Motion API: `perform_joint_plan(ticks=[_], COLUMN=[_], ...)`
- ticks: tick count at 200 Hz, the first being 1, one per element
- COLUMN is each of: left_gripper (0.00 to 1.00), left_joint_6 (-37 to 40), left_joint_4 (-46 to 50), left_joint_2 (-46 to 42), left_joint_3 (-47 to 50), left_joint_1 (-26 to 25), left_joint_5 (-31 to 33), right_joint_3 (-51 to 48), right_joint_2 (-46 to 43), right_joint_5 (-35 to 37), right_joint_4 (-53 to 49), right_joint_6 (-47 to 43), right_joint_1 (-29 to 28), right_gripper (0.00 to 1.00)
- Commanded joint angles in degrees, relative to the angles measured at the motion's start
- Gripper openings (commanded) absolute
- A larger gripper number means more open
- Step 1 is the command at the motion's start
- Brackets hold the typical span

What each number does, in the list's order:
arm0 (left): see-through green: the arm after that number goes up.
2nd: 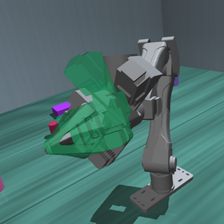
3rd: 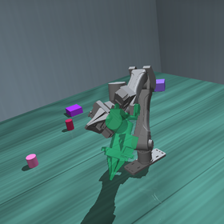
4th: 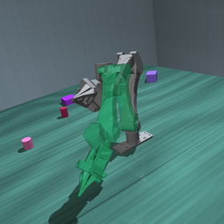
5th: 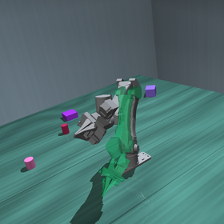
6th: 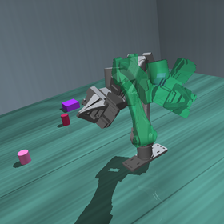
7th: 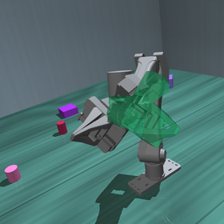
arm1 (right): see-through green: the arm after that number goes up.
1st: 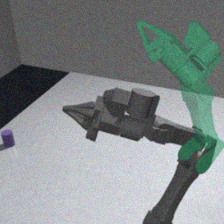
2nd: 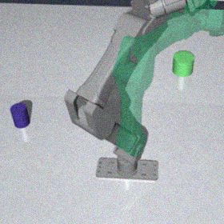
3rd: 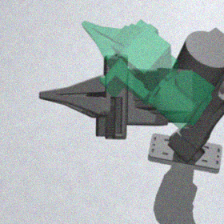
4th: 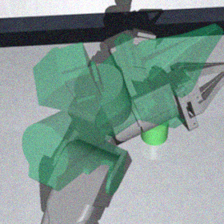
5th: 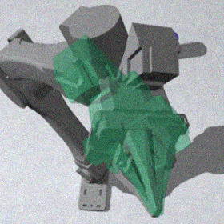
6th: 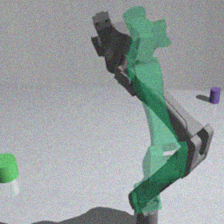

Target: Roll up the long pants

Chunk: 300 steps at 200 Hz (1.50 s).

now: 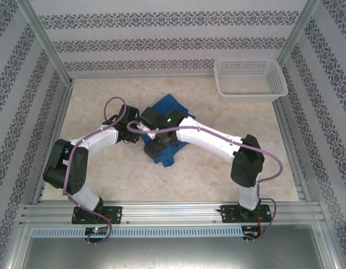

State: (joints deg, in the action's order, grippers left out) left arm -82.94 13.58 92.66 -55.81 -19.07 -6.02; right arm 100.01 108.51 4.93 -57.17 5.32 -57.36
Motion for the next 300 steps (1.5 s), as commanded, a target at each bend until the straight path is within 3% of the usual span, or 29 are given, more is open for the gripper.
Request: perform_joint_plan(ticks=[1,32,71,87,100,105,110,118,147,154,173,180,230,253,268,300], left_gripper=[0.0,0.0,0.0,0.0,0.0,0.0,0.0,0.0,0.01,0.17,0.86,0.99,1.0,1.0,1.0,1.0], left_joint_6=[-1.0,-1.6,-1.8,-1.7,-1.6,-1.5,-1.5,-1.7,-1.6,-1.3,0.1,0.3,0.4,-0.1,1.9,9.9], left_joint_4=[2.8,3.1,2.9,3.2,3.5,3.5,3.5,3.6,3.1,3.5,5.1,5.5,4.3,-1.2,-5.6,-4.5], left_joint_2=[-0.1,-0.2,-1.3,-2.2,-3.3,-3.8,-4.2,-4.8,-7.1,-7.5,-9.1,-9.6,-10.9,-10.3,-8.9,-3.4], left_joint_3=[-1.9,-2.0,-1.4,-1.0,-0.6,-0.3,-0.1,0.3,1.3,1.1,0.3,0.1,1.0,3.2,3.9,-1.3], left_joint_1=[-0.1,-0.1,-0.1,-0.2,-0.1,-0.1,-0.1,0.0,0.1,0.1,0.1,0.2,-0.3,-1.7,-2.6,-2.9], left_joint_5=[-1.2,-1.9,-3.5,-4.0,-3.9,-3.9,-3.9,-3.8,-3.3,-2.9,-0.9,-0.2,0.4,1.3,1.9,2.8], right_joint_3=[0.6,4.6,2.1,-0.7,-3.9,-4.8,-5.7,-7.5,-11.6,-12.4,-13.6,-13.5,-8.5,-6.1,-4.6,-1.9], right_joint_2=[2.2,11.1,17.8,17.8,16.7,16.1,15.6,14.4,9.0,7.9,4.7,4.1,5.5,6.9,8.0,9.6], right_joint_5=[20.3,31.1,41.0,41.4,40.4,39.1,37.7,35.9,25.6,22.4,13.3,9.7,-16.4,-27.2,-31.5,-37.2], right_joint_4=[0.4,-3.0,3.7,8.1,12.2,13.2,13.8,15.1,16.6,16.7,16.1,15.4,8.3,6.7,5.6,2.7], right_joint_6=[7.0,9.3,3.6,-0.3,-4.0,-4.8,-5.3,-6.0,-5.8,-5.5,-4.4,-3.9,-1.6,0.6,1.0,1.1], right_joint_1=[-6.2,-10.2,-7.3,-4.9,-3.0,-2.0,-1.3,0.1,3.9,4.8,7.5,8.7,17.0,20.2,21.5,22.5], right_gripper=[0.85,0.9,0.91,0.83,0.66,0.56,0.39,0.0,0.0,0.0,0.0,0.0,0.0,0.0,0.0,0.0])
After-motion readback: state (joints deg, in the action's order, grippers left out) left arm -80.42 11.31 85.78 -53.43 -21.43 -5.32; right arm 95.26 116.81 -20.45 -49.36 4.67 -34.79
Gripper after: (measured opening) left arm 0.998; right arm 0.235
